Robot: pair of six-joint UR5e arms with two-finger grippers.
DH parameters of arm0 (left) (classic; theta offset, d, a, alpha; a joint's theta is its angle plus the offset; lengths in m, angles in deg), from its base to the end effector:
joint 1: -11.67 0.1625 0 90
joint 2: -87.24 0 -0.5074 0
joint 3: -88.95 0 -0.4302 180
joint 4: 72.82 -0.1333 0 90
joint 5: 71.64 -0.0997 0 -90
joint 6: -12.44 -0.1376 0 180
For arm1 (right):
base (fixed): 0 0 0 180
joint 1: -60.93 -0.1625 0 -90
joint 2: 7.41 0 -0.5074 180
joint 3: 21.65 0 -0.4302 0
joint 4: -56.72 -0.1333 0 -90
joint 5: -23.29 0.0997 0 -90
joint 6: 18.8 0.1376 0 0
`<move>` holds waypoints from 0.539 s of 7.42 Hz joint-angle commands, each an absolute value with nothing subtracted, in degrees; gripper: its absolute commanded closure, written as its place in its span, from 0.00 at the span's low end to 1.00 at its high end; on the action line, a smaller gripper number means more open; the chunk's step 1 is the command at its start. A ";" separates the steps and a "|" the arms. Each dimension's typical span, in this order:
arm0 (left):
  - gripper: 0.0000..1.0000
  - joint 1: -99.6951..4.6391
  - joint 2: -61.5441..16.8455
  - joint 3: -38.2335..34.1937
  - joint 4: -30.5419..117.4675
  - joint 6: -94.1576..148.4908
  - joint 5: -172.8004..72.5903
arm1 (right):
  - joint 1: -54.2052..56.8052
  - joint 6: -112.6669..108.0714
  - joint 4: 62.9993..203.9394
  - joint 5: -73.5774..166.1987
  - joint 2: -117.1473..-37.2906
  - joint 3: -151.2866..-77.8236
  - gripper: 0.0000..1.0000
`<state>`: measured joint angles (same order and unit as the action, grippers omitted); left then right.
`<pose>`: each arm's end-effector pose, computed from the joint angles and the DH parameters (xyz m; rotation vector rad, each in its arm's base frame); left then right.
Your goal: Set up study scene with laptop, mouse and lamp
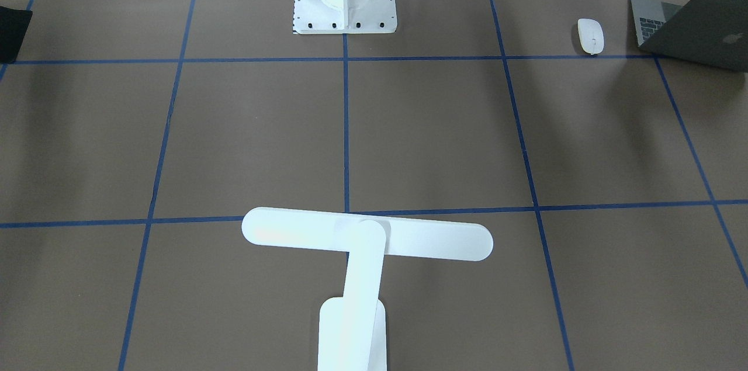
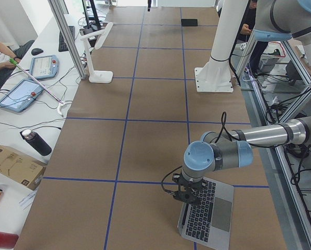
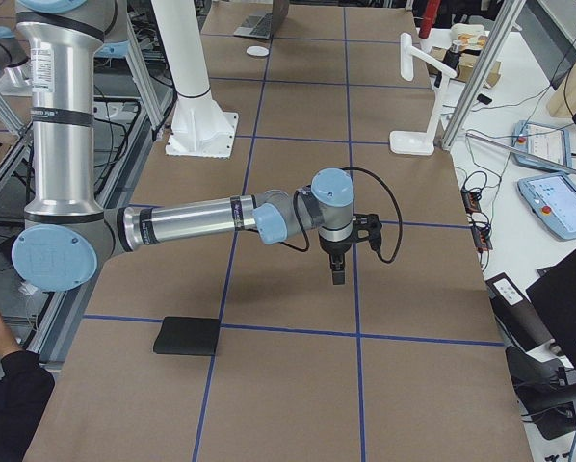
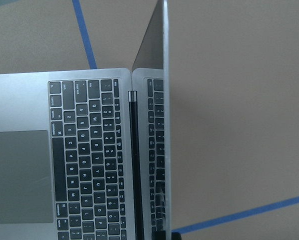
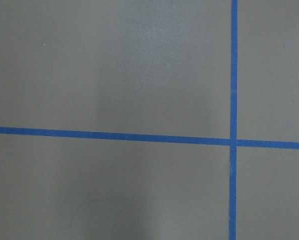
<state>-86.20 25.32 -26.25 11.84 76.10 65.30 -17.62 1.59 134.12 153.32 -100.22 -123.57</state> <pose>-0.0703 -0.2690 0.7390 -0.5381 0.7065 -1.2305 -0.0616 -0.5298 0.6622 0.1599 -0.7627 0.0157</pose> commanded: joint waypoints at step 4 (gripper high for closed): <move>1.00 -84.50 3.47 -39.11 -18.00 79.21 66.17 | -17.12 1.68 134.50 153.37 -100.22 -122.55 0.00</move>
<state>-85.74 12.26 -38.66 -10.82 77.24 66.16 -17.17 1.65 134.37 153.34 -100.23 -122.75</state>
